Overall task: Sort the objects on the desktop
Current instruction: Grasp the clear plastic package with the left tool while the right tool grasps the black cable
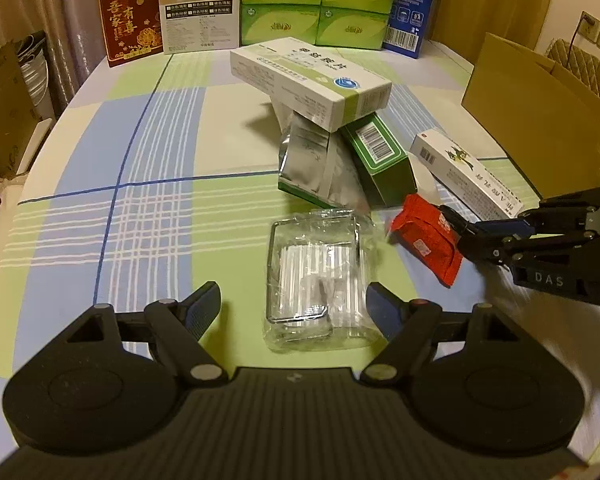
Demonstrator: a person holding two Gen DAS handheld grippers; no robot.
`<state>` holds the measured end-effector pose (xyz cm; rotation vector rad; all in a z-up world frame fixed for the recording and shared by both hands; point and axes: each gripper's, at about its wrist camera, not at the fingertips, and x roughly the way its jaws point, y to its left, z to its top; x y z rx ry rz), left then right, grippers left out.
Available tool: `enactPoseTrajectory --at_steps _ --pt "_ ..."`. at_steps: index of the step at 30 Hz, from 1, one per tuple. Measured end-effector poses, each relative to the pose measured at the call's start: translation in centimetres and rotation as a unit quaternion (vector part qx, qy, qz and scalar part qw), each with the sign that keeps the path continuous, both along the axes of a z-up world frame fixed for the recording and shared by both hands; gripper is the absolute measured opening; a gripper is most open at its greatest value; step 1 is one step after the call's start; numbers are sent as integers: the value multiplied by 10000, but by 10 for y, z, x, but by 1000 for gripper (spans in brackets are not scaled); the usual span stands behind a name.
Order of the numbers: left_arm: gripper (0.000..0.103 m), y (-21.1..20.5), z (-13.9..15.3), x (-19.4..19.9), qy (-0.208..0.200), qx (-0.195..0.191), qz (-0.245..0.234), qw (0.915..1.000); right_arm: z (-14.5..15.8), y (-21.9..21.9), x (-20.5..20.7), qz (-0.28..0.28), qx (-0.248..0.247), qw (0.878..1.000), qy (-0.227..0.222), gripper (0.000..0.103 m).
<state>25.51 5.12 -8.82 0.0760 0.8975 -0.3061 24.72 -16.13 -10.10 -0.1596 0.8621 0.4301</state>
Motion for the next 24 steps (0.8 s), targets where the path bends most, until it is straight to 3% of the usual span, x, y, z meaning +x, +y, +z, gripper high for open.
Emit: enactPoseTrajectory --at_steps 11,14,19,24 --pt "69 -2 -7 3 51 -18 85 9999 6 -1 -1 -75 42 10000 0 11" --pt "63 0 -8 4 114 -90 154 9998 5 -2 0 -96 62 9999 35 12" --pt "41 -3 -8 5 143 -134 113 9997 4 -1 -1 -5 23 10000 46 12" --pt "34 -4 -7 4 159 -174 172 9996 3 -1 0 -17 5 10000 11 12"
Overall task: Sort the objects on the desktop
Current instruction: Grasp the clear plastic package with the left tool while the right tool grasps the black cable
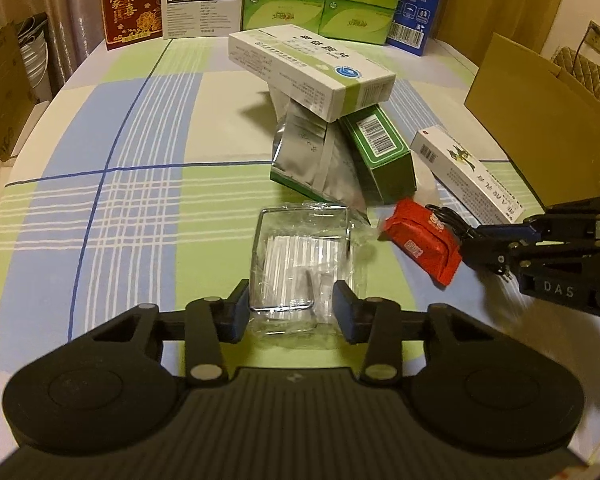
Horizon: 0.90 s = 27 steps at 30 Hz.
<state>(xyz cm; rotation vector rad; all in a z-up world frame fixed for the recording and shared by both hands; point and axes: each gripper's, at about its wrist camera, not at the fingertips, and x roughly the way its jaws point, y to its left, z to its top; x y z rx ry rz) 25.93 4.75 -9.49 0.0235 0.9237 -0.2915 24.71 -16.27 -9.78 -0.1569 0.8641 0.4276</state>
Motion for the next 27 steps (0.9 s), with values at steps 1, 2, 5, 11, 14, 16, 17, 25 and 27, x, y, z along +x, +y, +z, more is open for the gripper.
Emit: enactPoseTrajectory --at_steps 1,2,5,11,14,16,17,25,27 --pt "31 1 0 0 -1 -22 20 10000 0 0 0 -11 -13 10000 -14 13" --pt "28 2 1 0 -10 -31 47 10000 0 0 1 -14 -24 10000 -24 14" --pt "26 1 5 0 -9 40 57 10000 -2 0 1 -9 -51 10000 -56 18" --pt "26 -1 5 -1 -14 62 32 10000 -4 -2 3 -34 -35 9999 -88 27" --pt "26 -1 4 -1 -17 40 46 10000 -5 -2 5 7 97 9999 -111 27" --pt "28 0 4 -1 -20 16 68 10000 -6 -1 7 -4 156 9998 -86 27" --pt "30 1 3 -1 -19 24 77 10000 -6 -1 8 10 150 9998 -91 27" --pt "37 5 0 1 -74 -8 170 9998 -7 3 7 125 10 9998 -158 26" --pt "37 5 0 1 -62 -25 179 9998 -7 4 6 142 33 9998 -128 13"
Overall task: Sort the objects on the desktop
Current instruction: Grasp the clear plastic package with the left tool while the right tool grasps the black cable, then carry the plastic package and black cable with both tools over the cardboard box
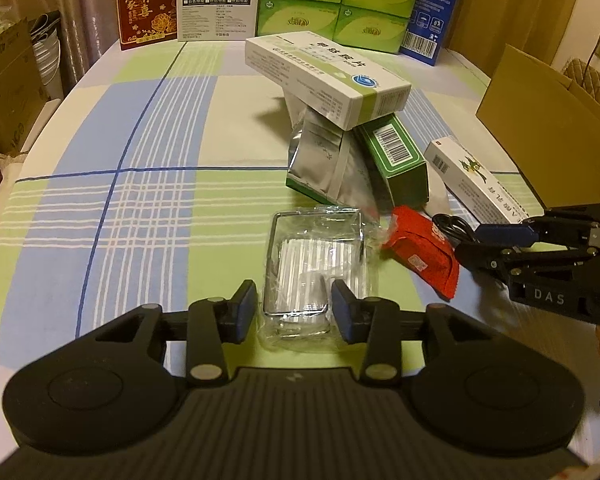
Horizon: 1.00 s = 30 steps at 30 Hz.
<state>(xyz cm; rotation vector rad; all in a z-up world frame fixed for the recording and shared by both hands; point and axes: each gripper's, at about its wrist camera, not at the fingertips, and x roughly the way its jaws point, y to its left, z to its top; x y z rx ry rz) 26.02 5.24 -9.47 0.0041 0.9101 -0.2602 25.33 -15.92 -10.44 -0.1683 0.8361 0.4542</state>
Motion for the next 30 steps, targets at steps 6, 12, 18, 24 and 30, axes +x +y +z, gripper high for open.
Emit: enactPoseTrajectory --at_steps 6,12,18,24,30 --pt "26 -1 4 0 35 21 -76 10000 6 -1 -1 -84 17 10000 32 12" --pt "26 -2 9 -5 75 96 -102 9999 19 -2 -3 -133 114 9998 -95 12" --pt "26 -5 20 -16 -8 -22 -167 9999 36 -7 -10 -240 264 9990 -277 12" --pt "26 -14 31 -25 -118 -188 -158 9996 55 -17 -26 -398 356 9977 -416 12" --pt "26 -28 54 -42 -368 -365 -177 9985 78 -36 -54 -686 514 9943 -629 12"
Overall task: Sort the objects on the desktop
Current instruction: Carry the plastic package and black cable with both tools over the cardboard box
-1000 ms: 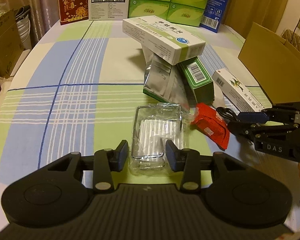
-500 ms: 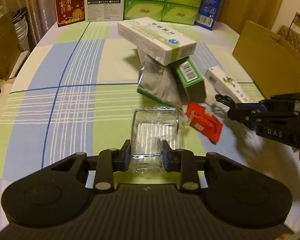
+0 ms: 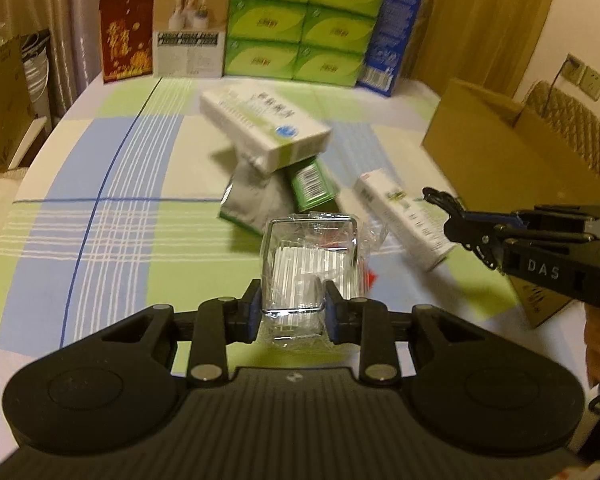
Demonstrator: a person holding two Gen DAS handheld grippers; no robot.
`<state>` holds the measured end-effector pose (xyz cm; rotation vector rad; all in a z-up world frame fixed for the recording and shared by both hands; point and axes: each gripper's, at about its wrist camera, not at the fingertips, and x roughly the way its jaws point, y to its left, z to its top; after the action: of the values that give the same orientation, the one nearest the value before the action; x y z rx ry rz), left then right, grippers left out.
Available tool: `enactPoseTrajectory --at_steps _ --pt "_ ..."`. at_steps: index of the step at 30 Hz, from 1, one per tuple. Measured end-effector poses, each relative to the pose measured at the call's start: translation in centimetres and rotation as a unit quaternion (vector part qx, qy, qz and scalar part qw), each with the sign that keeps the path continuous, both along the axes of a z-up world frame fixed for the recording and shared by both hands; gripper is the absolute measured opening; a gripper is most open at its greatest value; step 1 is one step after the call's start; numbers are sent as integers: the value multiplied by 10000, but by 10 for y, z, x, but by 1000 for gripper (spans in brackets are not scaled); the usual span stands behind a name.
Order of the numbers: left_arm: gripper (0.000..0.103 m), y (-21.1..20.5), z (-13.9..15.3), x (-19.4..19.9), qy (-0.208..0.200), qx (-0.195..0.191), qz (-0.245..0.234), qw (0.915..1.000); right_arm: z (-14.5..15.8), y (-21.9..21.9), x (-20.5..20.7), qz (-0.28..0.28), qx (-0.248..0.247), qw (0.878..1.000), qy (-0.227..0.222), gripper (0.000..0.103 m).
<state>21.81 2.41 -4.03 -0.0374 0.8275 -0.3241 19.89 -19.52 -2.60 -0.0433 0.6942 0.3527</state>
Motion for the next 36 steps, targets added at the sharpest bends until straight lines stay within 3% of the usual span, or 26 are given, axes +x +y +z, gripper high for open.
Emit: enactPoseTrajectory --at_steps 13,18,27,36 --pt "26 -65 53 -54 -449 -569 -31 9974 74 -76 -63 -771 122 9955 -536 12" --pt "26 -106 78 -62 -597 -616 -312 9958 99 -118 -77 -1087 23 9914 -729 12" --pt "26 -190 102 -62 -716 -544 -891 9920 96 -183 -73 -1539 -14 9864 -579 12" --pt "26 -244 99 -40 -671 -359 -1152 9904 81 -227 -56 -1799 135 9825 -458 12"
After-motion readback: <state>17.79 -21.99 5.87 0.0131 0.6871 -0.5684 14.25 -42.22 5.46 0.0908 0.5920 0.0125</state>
